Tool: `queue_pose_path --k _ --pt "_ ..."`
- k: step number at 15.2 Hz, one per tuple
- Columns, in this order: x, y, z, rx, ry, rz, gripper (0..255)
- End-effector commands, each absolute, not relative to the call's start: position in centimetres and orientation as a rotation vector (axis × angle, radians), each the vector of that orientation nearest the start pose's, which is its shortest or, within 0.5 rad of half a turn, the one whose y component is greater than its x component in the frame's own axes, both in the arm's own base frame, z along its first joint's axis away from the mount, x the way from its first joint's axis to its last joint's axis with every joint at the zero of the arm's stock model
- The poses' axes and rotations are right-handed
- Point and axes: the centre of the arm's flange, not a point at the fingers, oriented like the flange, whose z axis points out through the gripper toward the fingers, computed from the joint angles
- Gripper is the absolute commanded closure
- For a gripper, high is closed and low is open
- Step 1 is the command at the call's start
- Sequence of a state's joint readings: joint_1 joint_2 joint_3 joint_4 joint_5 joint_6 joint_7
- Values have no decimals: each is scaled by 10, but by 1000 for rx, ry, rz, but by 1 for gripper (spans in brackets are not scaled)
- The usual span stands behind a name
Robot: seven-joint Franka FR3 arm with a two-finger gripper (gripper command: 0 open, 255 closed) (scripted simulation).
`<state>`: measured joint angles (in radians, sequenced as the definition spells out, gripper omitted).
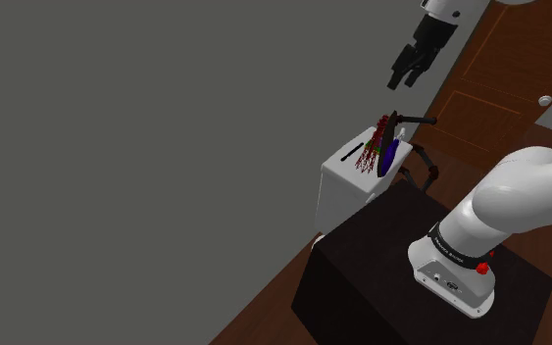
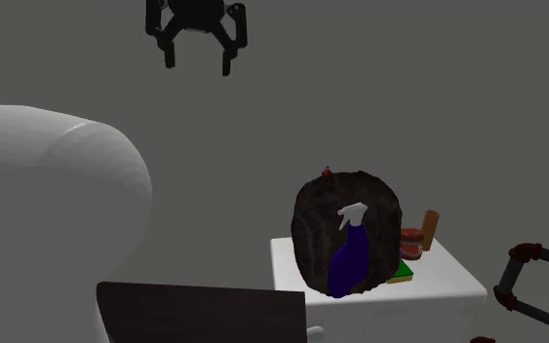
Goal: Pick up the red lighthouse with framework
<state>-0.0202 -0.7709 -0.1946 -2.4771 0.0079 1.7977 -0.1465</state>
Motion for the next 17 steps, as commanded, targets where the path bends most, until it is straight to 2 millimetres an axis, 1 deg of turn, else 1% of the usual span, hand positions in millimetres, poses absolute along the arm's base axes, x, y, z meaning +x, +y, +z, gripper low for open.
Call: queue_pose_path --k 1,9,17 --pt "325 -102 530 -3007 -17 -170 0" --pt "346 -185 465 -2989 -194 -225 0" --pt "379 -264 401 -2960 -369 -278 0"
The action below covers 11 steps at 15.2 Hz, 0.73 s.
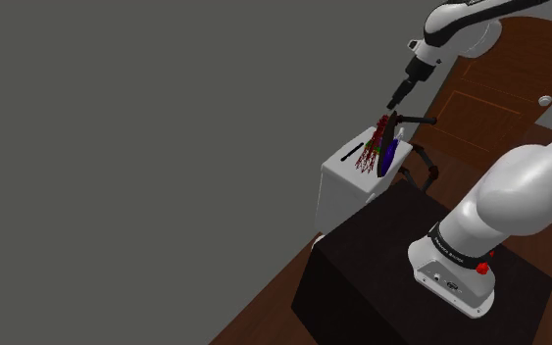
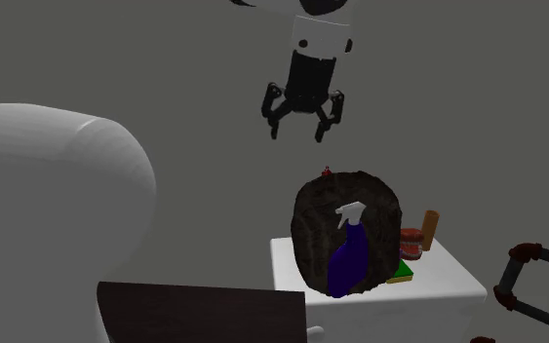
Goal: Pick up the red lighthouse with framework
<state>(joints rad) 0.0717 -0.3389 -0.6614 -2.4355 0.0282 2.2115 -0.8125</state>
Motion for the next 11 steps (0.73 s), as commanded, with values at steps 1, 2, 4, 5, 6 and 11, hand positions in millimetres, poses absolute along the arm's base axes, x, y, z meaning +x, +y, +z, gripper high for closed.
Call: queue_pose_path --k 1,2,4,5,6,11 --pt "384 -274 393 -2956 -391 -284 0" --pt "389 -284 386 -2952 -413 -291 0" --pt "400 -302 370 -2942 -456 -304 0" --pt "405 -312 362 -2937 -478 -310 0" --pt "411 -321 355 -2932 -499 -317 0" --pt "416 -329 327 -2927 -519 -323 0"
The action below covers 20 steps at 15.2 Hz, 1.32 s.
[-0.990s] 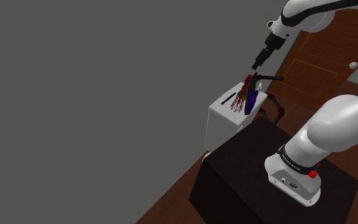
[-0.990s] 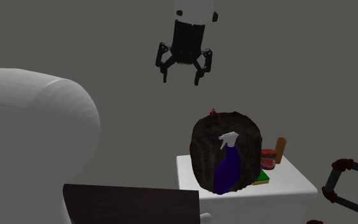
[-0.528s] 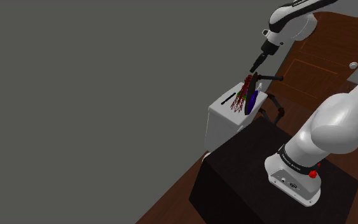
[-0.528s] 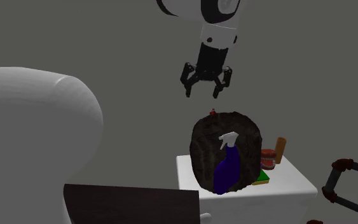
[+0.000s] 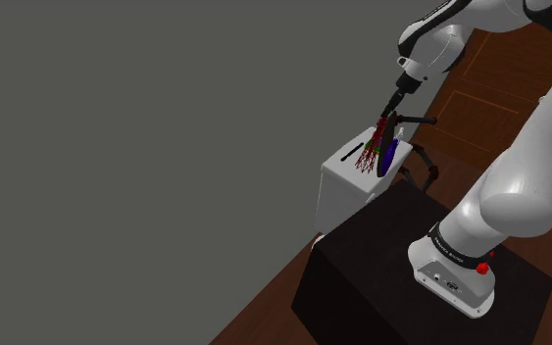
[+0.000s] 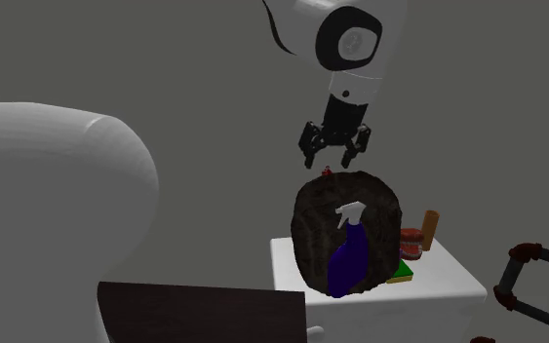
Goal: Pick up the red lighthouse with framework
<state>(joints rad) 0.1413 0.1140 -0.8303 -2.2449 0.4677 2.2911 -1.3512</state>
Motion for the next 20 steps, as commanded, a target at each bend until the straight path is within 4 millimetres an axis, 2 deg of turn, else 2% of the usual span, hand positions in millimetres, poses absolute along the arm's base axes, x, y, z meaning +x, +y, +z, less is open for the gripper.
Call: queue_pose_path --k 1,5,6,15,20 --pt "416 -329 321 -2927 -519 -323 0" --pt "416 -329 308 -2927 -518 -323 0" --pt "416 -329 308 -2927 -518 -322 255" --pt "416 -329 308 -2927 -519 -323 255" --pt "416 -329 334 -2927 -519 -323 255"
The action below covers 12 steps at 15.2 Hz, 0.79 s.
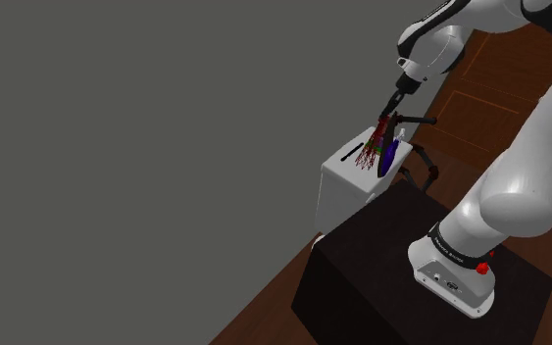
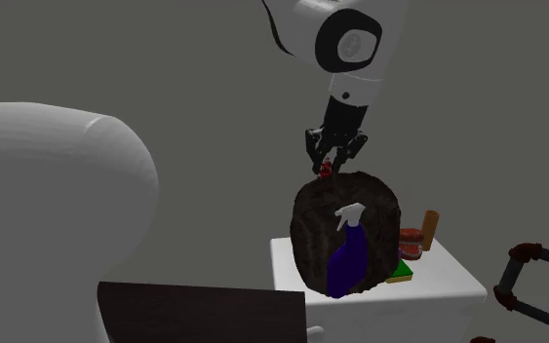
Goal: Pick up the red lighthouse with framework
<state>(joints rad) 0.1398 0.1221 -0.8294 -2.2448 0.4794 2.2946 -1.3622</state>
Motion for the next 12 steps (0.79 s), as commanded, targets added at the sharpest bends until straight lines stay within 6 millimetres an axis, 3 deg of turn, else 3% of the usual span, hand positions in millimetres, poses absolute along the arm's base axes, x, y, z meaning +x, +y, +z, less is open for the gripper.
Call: queue_pose_path --k 1,10,12 --pt "416 -329 339 -2927 -519 -323 255" --pt "416 -329 387 -2927 -519 -323 255" --pt "416 -329 388 -2927 -518 -323 255"
